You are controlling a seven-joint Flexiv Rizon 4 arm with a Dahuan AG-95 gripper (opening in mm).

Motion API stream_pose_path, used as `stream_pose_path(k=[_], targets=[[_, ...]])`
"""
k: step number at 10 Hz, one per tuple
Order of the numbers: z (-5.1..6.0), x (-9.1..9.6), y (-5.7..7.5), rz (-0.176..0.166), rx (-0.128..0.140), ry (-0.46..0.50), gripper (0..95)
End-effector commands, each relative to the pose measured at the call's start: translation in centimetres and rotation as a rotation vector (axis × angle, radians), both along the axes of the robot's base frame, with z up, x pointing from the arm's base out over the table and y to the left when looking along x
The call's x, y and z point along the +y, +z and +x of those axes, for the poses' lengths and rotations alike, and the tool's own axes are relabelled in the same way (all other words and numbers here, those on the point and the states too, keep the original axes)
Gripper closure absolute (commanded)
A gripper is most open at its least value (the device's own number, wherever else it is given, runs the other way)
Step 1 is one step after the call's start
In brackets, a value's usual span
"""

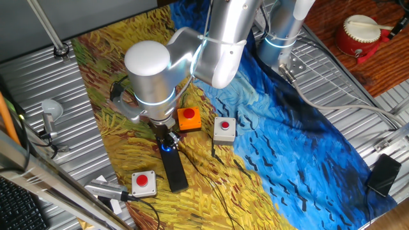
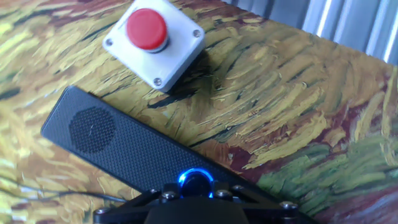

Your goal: Turn the knob to decrease the volume of the speaker

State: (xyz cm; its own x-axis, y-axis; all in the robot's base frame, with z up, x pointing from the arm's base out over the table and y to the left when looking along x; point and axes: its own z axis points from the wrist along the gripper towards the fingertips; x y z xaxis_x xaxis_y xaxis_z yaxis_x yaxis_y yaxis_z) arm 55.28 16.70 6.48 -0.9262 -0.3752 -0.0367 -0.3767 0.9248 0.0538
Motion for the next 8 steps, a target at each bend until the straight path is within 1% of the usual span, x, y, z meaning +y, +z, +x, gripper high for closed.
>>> stream_pose_path(k=[1,3,4,6,7,8], targets=[[-0.05,-0.01,-0.23,-0.010,0.004,0.124,95.0],[-0.13,-0.02,-0.25,-0.027,-0.003,0.270,95.0],[-0.13,-0.02,-0.22,-0.029,-0.005,0.324,95.0],[-0.13,-0.02,-0.20,-0.042,-0.012,0.518,95.0],[-0.13,-0.03,-0.12,-0.046,-0.019,0.639,95.0],[-0.13,-0.03,-0.04,-0.049,-0.025,0.715,95.0]])
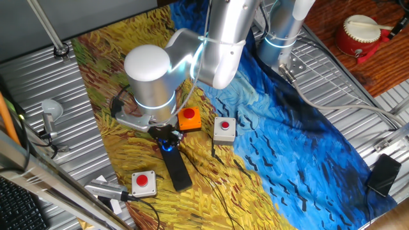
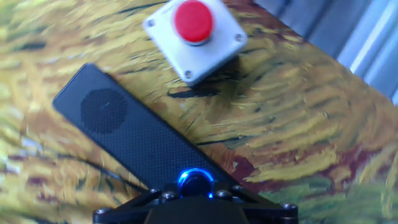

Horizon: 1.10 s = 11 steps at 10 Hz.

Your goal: Turn the knob to decrease the volume of the speaker

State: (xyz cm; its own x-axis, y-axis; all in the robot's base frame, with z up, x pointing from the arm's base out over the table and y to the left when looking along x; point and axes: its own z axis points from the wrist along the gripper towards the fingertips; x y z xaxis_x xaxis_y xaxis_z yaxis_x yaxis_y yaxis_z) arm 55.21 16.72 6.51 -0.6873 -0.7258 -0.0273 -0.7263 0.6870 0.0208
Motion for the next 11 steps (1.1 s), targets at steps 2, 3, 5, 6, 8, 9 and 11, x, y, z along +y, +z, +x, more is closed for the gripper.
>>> stream_pose_path(k=[2,3,5,6,8,9,11], targets=[[-0.06,-0.08,0.12,-0.026,-0.016,0.407,95.0],[-0.07,-0.09,0.24,-0.033,-0.016,0.505,95.0],[-0.07,-0.11,0.35,-0.037,-0.021,0.629,95.0],[-0.07,-0.11,0.33,-0.039,-0.028,0.727,95.0],[-0.07,-0.11,0.25,-0.043,-0.031,0.857,95.0],[-0.08,-0.11,0.09,-0.045,-0.035,0.918,95.0],[-0.08,-0.10,-0.05,-0.050,-0.051,1.009,95.0]])
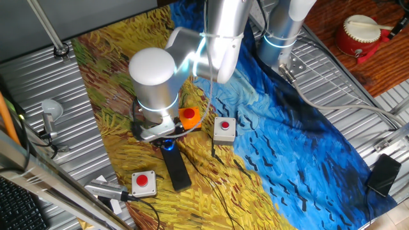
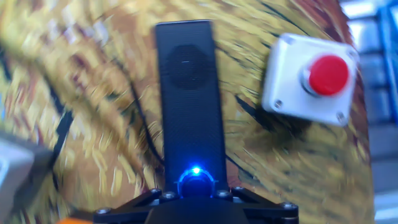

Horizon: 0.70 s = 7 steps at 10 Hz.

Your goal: Turn the knob to decrease the volume of the speaker

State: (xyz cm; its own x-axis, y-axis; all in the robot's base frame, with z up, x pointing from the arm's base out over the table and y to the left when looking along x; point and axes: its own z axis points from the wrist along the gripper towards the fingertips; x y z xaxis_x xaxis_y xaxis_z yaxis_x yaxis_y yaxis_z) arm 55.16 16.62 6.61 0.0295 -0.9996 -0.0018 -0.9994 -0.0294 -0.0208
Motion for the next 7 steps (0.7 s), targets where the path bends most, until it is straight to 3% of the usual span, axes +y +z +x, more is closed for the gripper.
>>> stream_pose_path(k=[1,3,5,6,7], targets=[[-0.04,0.00,-0.16,-0.009,-0.026,0.258,95.0],[-0.04,-0.01,-0.11,-0.010,-0.035,0.267,95.0],[-0.02,-0.01,0.02,0.015,-0.037,0.183,57.0],[-0.02,0.00,0.02,0.033,-0.037,0.126,19.0],[-0.02,0.00,0.02,0.040,-0.035,0.074,19.0]])
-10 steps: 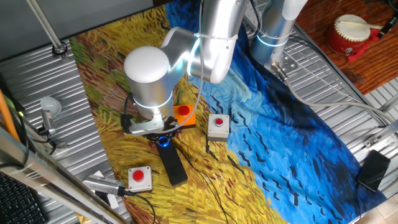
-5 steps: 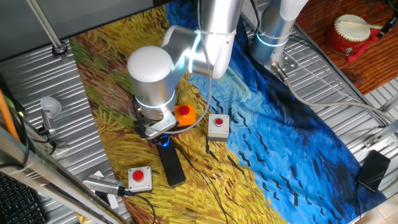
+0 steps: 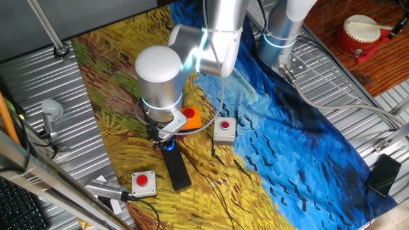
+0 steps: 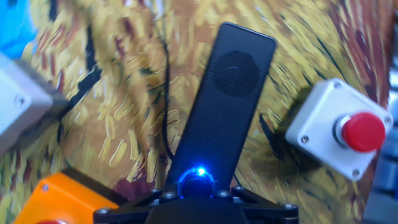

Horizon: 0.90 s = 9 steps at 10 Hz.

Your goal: Turn the knob to decrease the volume of the speaker

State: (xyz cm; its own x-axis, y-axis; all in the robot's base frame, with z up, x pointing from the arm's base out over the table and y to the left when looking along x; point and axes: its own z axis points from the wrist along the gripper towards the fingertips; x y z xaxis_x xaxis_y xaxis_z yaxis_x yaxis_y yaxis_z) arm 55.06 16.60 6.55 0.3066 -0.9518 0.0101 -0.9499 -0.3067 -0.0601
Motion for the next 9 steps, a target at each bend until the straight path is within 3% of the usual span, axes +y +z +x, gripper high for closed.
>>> stream_pose_path(k=[1,7,9], targets=[[0.08,0.02,0.08,0.052,0.013,-0.237,19.0],[0.06,-0.01,0.09,0.046,0.015,-0.342,19.0],[0.05,-0.05,0.11,0.049,0.016,-0.421,19.0]])
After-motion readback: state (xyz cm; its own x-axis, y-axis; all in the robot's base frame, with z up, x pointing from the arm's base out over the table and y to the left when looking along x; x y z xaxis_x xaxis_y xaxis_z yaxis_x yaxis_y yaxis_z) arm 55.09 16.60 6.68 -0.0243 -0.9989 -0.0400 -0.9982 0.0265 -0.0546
